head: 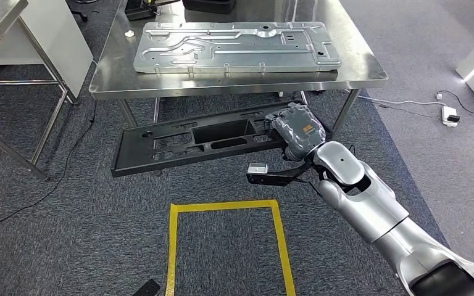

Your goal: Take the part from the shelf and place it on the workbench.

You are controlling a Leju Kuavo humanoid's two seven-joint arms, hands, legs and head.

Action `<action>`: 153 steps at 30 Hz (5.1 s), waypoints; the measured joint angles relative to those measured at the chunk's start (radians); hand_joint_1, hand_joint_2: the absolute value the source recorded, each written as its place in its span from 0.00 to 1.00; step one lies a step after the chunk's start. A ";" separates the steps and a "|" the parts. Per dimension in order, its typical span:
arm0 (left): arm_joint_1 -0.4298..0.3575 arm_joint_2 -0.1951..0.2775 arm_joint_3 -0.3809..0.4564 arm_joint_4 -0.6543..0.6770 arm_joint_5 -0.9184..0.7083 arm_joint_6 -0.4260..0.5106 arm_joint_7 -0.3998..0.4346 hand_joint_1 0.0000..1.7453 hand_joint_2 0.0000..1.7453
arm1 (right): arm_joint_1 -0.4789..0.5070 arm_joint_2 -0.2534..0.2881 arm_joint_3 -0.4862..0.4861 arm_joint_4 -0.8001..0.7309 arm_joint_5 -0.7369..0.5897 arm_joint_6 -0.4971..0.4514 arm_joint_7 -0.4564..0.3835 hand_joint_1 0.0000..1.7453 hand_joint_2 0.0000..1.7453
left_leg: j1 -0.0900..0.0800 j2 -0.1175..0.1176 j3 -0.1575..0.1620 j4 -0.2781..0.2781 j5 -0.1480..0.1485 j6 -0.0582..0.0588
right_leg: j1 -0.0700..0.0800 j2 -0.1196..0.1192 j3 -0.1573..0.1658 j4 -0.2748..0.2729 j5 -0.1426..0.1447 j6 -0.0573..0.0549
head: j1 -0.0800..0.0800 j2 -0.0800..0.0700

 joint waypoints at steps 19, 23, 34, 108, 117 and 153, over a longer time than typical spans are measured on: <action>-0.002 -0.001 0.000 0.000 0.006 -0.004 0.019 0.00 1.00 | 0.004 -0.004 0.034 0.031 -0.001 -0.012 0.010 1.00 1.00 | -0.005 0.003 -0.008 0.006 -0.011 -0.023 | 0.005 -0.001 0.061 -0.114 0.030 -0.011 | 0.000 0.000; -0.002 -0.002 0.000 0.000 0.006 -0.004 0.021 0.00 1.00 | 0.004 -0.004 0.035 0.038 0.000 -0.014 0.010 1.00 1.00 | -0.001 0.002 0.007 -0.003 -0.009 0.004 | 0.001 -0.001 0.036 -0.053 -0.001 0.005 | 0.001 0.000; -0.003 -0.006 0.000 0.000 0.003 0.000 0.021 0.00 1.00 | 0.005 -0.004 0.052 0.057 0.008 -0.024 0.018 1.00 1.00 | -0.008 -0.002 0.040 -0.003 -0.039 -0.005 | 0.016 -0.001 0.021 -0.119 0.051 -0.017 | 0.002 0.000; 0.007 -0.003 0.001 0.000 -0.001 0.005 0.008 0.00 1.00 | 0.060 -0.014 0.045 0.118 0.018 -0.073 0.049 1.00 1.00 | 0.001 0.004 -0.069 0.108 -0.001 -0.051 | -0.005 0.001 0.087 -0.116 0.008 -0.031 | 0.005 0.000; 0.007 -0.005 0.001 0.000 -0.006 0.003 0.008 0.00 1.00 | 0.061 -0.002 0.045 0.123 0.024 -0.075 0.049 1.00 1.00 | 0.003 0.002 -0.017 -0.002 0.020 -0.020 | -0.001 0.001 0.085 -0.115 -0.006 -0.002 | 0.005 0.000; -0.003 -0.008 0.000 0.000 -0.016 0.002 0.026 0.00 1.00 | 0.074 0.039 0.039 0.169 0.035 -0.076 0.059 1.00 1.00 | 0.002 0.002 -0.007 0.009 0.001 -0.008 | -0.001 0.000 -0.071 0.166 -0.090 0.003 | 0.008 0.000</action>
